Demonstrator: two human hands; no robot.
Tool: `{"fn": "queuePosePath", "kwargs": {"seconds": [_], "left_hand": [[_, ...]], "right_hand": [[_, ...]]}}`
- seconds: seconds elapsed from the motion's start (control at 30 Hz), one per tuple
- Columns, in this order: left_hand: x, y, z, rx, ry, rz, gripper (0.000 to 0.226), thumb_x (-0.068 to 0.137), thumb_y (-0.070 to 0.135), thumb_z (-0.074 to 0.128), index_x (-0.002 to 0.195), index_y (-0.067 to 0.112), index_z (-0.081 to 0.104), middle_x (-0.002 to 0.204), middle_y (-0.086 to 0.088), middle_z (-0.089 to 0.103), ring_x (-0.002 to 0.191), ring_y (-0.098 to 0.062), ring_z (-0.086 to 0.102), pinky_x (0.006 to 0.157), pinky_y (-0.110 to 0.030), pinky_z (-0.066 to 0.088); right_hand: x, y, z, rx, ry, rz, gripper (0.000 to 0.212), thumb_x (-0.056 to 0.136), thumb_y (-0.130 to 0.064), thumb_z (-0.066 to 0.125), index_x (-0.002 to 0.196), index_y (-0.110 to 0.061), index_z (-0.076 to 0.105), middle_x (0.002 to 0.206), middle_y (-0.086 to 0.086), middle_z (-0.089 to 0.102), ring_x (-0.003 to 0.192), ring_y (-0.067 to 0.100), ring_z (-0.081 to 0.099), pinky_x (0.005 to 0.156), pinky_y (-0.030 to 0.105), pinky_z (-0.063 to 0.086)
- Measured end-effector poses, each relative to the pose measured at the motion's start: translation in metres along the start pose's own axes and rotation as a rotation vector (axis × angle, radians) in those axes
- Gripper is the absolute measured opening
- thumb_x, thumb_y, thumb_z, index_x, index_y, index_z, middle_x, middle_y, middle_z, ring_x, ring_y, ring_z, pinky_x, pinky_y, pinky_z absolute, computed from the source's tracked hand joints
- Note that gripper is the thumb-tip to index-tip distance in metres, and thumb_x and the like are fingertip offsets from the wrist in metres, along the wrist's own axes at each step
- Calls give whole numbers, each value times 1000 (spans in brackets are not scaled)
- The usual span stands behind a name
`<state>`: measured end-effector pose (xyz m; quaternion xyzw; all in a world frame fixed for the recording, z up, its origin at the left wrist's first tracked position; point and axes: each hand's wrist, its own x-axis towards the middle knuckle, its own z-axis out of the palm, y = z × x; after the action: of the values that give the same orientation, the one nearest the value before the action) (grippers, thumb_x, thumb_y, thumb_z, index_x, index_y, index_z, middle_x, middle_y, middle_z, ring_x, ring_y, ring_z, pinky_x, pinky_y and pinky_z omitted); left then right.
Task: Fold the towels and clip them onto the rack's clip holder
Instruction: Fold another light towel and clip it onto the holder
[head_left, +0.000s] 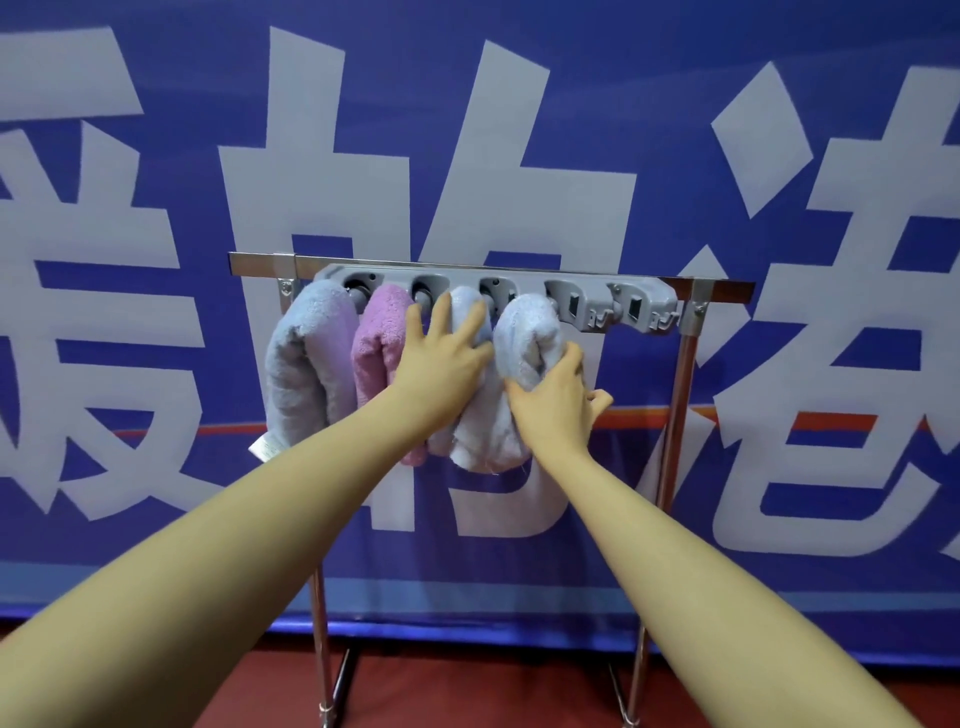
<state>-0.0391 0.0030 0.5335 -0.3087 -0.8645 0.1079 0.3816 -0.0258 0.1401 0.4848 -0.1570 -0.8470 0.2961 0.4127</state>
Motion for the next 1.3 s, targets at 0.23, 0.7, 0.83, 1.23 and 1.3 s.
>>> {"fn": "queuePosePath", "kwargs": {"seconds": [0.23, 0.7, 0.83, 1.23, 1.3], "left_hand": [[10, 2, -3, -116, -72, -109, 29, 90, 20, 40, 111, 16, 59, 149, -5, 27, 130, -40, 25, 101, -59, 21], [12, 1, -10, -424, 59, -155, 49, 73, 32, 31, 107, 2, 48, 134, -18, 38, 103, -35, 46, 75, -34, 30], [12, 1, -9, -535, 44, -165, 52, 69, 26, 36, 111, -1, 46, 121, -18, 43, 100, -33, 45, 84, -32, 35], [-6, 16, -24, -533, 37, -218, 66, 66, 29, 35, 128, 10, 43, 142, -1, 35, 137, -20, 20, 103, -34, 15], [-19, 23, -27, -581, 41, -215, 65, 67, 28, 35, 130, 11, 42, 142, 0, 36, 135, -20, 23, 103, -35, 18]], "right_hand": [[10, 17, -12, -282, 125, -228, 54, 72, 3, 59, 121, -11, 42, 110, 5, 54, 103, 24, 50, 88, 38, 27], [-2, 1, -13, 163, -48, -158, 65, 86, -42, 60, 136, -12, 32, 135, 7, 45, 116, 28, 51, 92, 42, 41], [2, -11, -26, 106, -22, -219, 49, 92, -30, 51, 135, -17, 33, 128, 6, 53, 101, 32, 60, 76, 42, 51], [-14, -9, -34, 159, 108, -227, 41, 86, -29, 62, 119, -8, 50, 121, 8, 51, 111, 25, 48, 92, 28, 31], [-23, -4, -38, 176, 97, -209, 35, 85, -28, 63, 114, -11, 52, 116, 5, 52, 109, 21, 47, 91, 25, 25]]}}
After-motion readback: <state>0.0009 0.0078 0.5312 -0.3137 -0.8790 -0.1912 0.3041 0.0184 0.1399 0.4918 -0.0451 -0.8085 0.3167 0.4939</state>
